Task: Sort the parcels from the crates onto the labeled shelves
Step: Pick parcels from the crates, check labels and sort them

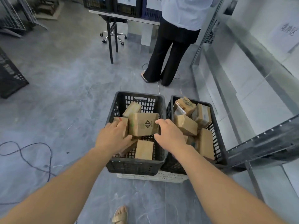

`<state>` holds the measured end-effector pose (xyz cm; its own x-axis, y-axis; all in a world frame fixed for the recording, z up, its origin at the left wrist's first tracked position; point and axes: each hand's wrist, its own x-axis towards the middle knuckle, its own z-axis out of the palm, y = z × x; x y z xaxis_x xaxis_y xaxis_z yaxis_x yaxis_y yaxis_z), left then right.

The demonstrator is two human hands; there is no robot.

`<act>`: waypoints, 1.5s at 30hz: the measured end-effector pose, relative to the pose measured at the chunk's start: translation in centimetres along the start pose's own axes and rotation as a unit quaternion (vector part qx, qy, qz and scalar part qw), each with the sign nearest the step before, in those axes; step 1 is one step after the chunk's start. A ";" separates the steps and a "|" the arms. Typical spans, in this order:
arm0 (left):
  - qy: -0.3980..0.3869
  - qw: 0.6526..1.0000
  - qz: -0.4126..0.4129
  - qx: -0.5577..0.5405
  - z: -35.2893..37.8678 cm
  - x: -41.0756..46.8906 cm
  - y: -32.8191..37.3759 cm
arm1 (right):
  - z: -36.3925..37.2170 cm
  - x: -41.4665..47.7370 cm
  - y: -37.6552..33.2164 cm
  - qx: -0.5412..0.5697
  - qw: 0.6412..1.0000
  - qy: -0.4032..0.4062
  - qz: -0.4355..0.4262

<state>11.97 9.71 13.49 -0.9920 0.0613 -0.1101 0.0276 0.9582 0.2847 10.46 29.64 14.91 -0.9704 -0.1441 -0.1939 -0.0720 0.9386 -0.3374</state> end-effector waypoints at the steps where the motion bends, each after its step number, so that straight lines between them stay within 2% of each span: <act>1: -0.004 1.000 0.000 0.004 0.1 0.9 -0.7 | 0.5 0.8 -0.3 0.001 1.000 -0.008 0.003; 7: -0.054 0.998 0.006 -0.014 2.7 5.7 -1.5 | 2.4 4.6 0.9 0.001 0.998 -0.053 0.043; 12: -0.061 0.998 0.005 -0.017 4.3 10.1 -0.9 | 3.3 8.7 3.3 0.010 0.995 -0.076 0.058; 19: -0.109 0.994 -0.021 -0.022 7.6 17.0 -0.7 | 4.7 15.3 7.0 0.044 0.992 -0.089 0.075; 30: -0.161 0.983 -0.074 -0.054 13.6 25.2 -2.2 | 10.3 20.9 10.0 0.075 0.978 -0.161 0.106; 40: -0.218 0.959 -0.138 -0.115 18.9 31.9 -5.0 | 15.7 25.6 10.1 0.109 0.968 -0.185 0.128; 45: -0.261 0.924 -0.206 -0.191 20.0 33.0 -5.8 | 16.7 27.1 8.8 0.141 0.962 -0.189 0.139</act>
<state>-18.42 11.73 -10.84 -0.7119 -0.0654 -0.6992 -0.4833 0.7681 0.4202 -12.63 28.79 -8.73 -0.7866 -0.0544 -0.6151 0.2947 0.8423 -0.4514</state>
